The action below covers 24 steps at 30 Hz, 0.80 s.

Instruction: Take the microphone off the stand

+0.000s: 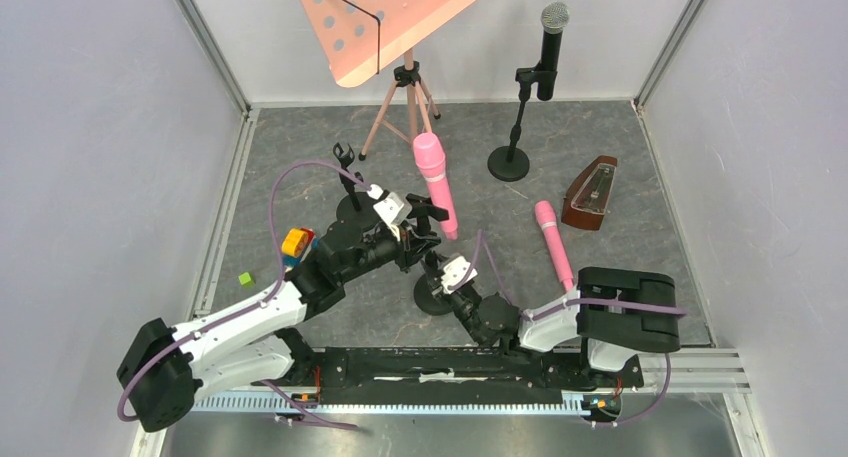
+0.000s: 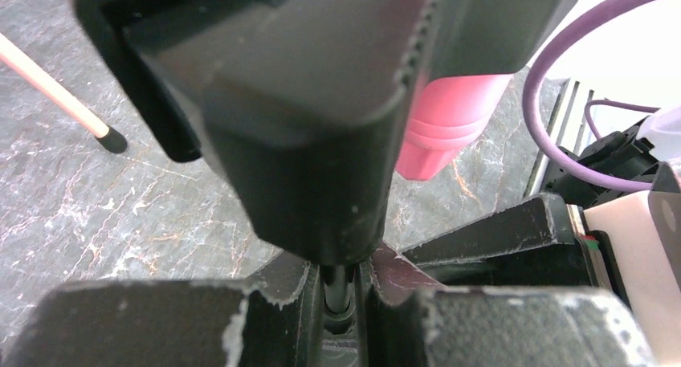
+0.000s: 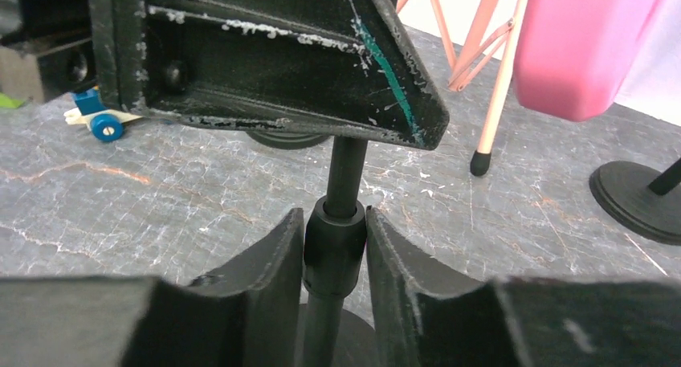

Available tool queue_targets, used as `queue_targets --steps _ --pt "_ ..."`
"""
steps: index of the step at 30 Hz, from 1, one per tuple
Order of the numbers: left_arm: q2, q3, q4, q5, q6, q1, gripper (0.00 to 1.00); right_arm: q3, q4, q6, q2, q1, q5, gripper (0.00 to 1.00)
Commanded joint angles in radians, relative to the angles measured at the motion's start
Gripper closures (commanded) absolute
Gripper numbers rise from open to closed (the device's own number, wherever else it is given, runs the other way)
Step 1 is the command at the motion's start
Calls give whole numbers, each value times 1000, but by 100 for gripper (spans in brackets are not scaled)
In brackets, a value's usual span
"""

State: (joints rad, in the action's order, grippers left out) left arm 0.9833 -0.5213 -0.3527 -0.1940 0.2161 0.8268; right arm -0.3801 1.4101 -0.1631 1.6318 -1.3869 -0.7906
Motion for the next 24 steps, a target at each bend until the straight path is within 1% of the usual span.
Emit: queue_targets --steps 1,2,4,6,7,9,10,11,14,18,21,24 --pt "-41 8 22 39 71 5 98 22 -70 25 -85 11 142 43" --pt "-42 7 25 41 69 5 98 43 -93 43 -115 25 192 35" --pt "-41 2 24 24 60 4 98 78 -158 103 -182 80 347 27" --pt "-28 -12 30 4 53 4 98 98 -244 161 -252 150 525 23" --pt "-20 -28 47 -4 51 5 98 93 -310 183 -291 178 617 23" --pt "-7 -50 75 -16 49 4 98 88 -455 201 -365 223 666 22" --pt "-6 -53 77 -19 46 5 98 110 -470 192 -397 238 687 22" --pt "-5 -53 74 -20 46 5 98 140 -450 182 -429 257 722 22" --pt "-2 -54 69 -16 46 3 98 212 -399 198 -492 323 908 26" --pt "9 -71 76 -35 50 5 98 219 -384 275 -491 433 1130 33" --pt "15 -76 76 -43 60 5 98 209 -295 353 -461 488 1226 36" --pt "18 -78 78 -56 63 5 98 195 -205 399 -410 523 1254 38"
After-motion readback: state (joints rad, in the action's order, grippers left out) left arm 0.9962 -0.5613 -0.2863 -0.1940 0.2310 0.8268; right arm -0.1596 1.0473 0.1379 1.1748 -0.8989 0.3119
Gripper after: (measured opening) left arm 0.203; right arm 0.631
